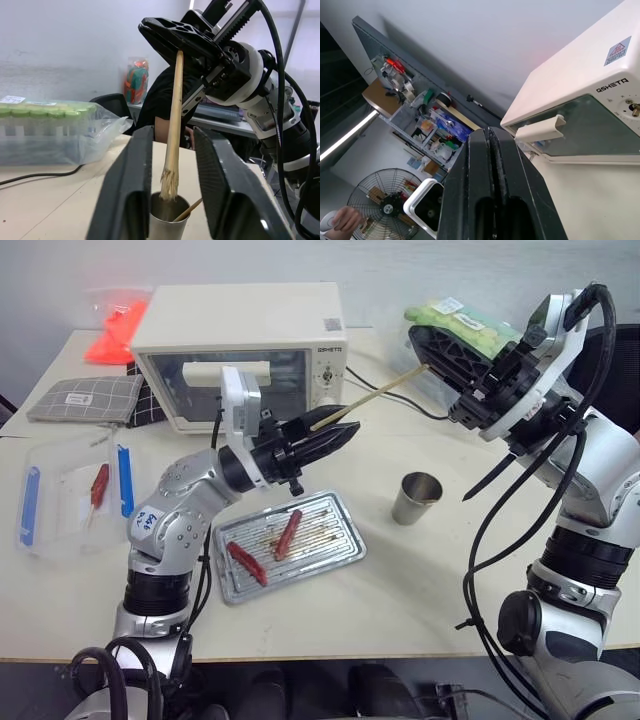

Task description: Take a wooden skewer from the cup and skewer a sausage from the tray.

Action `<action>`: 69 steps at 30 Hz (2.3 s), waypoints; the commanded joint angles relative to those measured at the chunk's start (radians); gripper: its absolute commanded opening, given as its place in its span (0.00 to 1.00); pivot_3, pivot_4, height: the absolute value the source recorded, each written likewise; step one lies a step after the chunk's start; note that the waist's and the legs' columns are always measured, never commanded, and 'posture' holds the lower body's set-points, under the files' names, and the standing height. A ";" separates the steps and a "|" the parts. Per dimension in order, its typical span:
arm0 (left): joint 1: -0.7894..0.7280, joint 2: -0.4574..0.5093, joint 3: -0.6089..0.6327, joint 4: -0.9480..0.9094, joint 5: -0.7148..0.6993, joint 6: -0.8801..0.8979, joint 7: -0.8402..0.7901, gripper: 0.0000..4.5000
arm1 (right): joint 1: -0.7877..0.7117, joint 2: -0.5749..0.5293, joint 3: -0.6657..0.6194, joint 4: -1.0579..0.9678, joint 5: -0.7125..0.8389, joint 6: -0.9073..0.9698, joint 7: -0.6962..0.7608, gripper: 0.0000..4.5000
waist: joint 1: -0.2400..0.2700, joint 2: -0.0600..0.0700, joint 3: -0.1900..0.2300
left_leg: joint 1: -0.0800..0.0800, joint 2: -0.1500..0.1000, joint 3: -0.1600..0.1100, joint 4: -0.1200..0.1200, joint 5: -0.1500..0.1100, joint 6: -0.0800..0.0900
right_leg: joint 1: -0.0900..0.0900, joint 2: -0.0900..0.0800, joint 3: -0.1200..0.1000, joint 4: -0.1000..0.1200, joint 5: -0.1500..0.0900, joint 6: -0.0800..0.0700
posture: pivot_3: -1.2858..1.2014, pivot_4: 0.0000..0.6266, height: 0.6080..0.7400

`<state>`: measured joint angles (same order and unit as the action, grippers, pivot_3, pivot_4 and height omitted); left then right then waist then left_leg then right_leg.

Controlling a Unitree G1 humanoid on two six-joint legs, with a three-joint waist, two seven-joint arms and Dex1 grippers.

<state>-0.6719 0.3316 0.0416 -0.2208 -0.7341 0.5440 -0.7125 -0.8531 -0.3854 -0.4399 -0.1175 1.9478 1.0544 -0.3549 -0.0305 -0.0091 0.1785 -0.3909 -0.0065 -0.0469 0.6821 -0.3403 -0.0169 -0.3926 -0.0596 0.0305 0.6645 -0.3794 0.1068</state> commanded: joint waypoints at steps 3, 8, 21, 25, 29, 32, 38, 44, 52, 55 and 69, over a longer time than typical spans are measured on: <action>-0.045 -0.006 0.011 -0.013 -0.007 -0.005 0.005 0.01 | -0.025 0.005 -0.013 -0.054 0.024 -0.012 -0.015 0.00 | 0.000 0.000 0.000 | 0.000 0.000 0.000 0.000 0.000 0.000 | 0.000 0.000 0.000 0.000 0.000 0.000 | 0.52 0.24 1.00; -0.052 -0.008 0.025 -0.014 -0.024 0.009 0.014 0.01 | -0.026 0.012 -0.013 -0.070 0.024 -0.025 -0.031 0.00 | 0.000 0.000 0.000 | 0.000 0.000 0.000 0.000 0.000 0.000 | 0.000 0.000 0.000 0.000 0.000 0.000 | 0.52 0.24 1.00; -0.051 -0.034 0.025 -0.020 -0.027 0.005 0.029 0.34 | -0.008 0.005 -0.026 -0.070 0.024 -0.027 -0.032 0.00 | 0.000 0.000 0.000 | 0.000 0.000 0.000 0.000 0.000 0.000 | 0.000 0.000 0.000 0.000 0.000 0.000 | 0.52 0.24 1.00; -0.047 -0.050 0.024 -0.026 -0.029 0.005 0.031 0.34 | -0.007 0.002 -0.023 -0.054 0.024 -0.024 -0.028 0.00 | 0.000 0.000 0.000 | 0.000 0.000 0.000 0.000 0.000 0.000 | 0.000 0.000 0.000 0.000 0.000 0.000 | 0.52 0.24 1.00; -0.040 -0.069 0.029 -0.031 -0.033 0.003 0.037 0.19 | -0.018 0.014 -0.012 -0.047 0.024 -0.032 -0.038 0.00 | 0.000 0.000 0.000 | 0.000 0.000 0.000 0.000 0.000 0.000 | 0.000 0.000 0.000 0.000 0.000 0.000 | 0.52 0.24 1.00; -0.041 -0.082 0.041 -0.028 -0.038 0.001 0.046 0.02 | -0.025 0.016 -0.003 -0.050 0.024 -0.040 -0.042 0.00 | 0.000 0.000 0.000 | 0.000 0.000 0.000 0.000 0.000 0.000 | 0.000 0.000 0.000 0.000 0.000 0.000 | 0.52 0.24 1.00; -0.044 -0.063 0.053 -0.019 -0.020 0.001 0.053 0.00 | -0.013 0.015 -0.004 -0.069 0.024 -0.050 -0.045 0.00 | 0.000 0.000 0.000 | 0.000 0.000 0.000 0.000 0.000 0.000 | 0.000 0.000 0.000 0.000 0.000 0.000 | 0.52 0.24 1.00; -0.043 0.009 0.086 -0.007 -0.010 0.014 0.052 0.00 | 0.015 -0.053 0.006 -0.063 0.024 -0.011 -0.002 0.29 | 0.000 0.000 0.000 | 0.000 0.000 0.000 0.000 0.000 0.000 | 0.000 0.000 0.000 0.000 0.000 0.000 | 0.52 0.24 1.00; 0.095 0.286 0.229 -0.118 -0.081 0.139 -0.024 0.00 | 0.014 -0.331 0.196 -0.170 -0.259 0.137 0.394 0.35 | -0.005 0.001 0.000 | 0.000 0.000 0.000 -0.002 0.000 0.000 | 0.000 0.000 0.001 -0.002 0.000 0.000 | 0.52 0.24 1.00; 0.202 0.444 0.346 -0.166 -0.151 0.217 -0.083 0.00 | -0.007 -0.410 0.409 -0.275 -0.591 0.051 0.662 0.35 | -0.021 0.001 0.001 | 0.001 0.001 -0.001 -0.006 0.000 0.000 | -0.003 0.002 0.005 -0.002 0.000 0.000 | 0.52 0.24 1.00; 0.657 0.746 0.879 -0.183 -0.174 0.354 -0.316 0.00 | -0.179 -0.247 1.049 -0.002 -1.532 -0.643 1.335 0.67 | -0.004 0.001 0.001 | 0.001 -0.002 -0.002 -0.006 0.000 -0.001 | -0.006 -0.002 0.004 -0.005 0.000 -0.001 | 0.52 0.24 1.00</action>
<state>-0.0326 1.0733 0.8458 -0.3840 -0.9120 0.8971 -1.0207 -1.0097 -0.6449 0.5413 -0.1605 0.5640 0.6149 0.8397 -0.0347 -0.0084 0.1798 -0.3900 -0.0086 -0.0488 0.6759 -0.3401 -0.0177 -0.3987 -0.0612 0.0342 0.6597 -0.3796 0.1054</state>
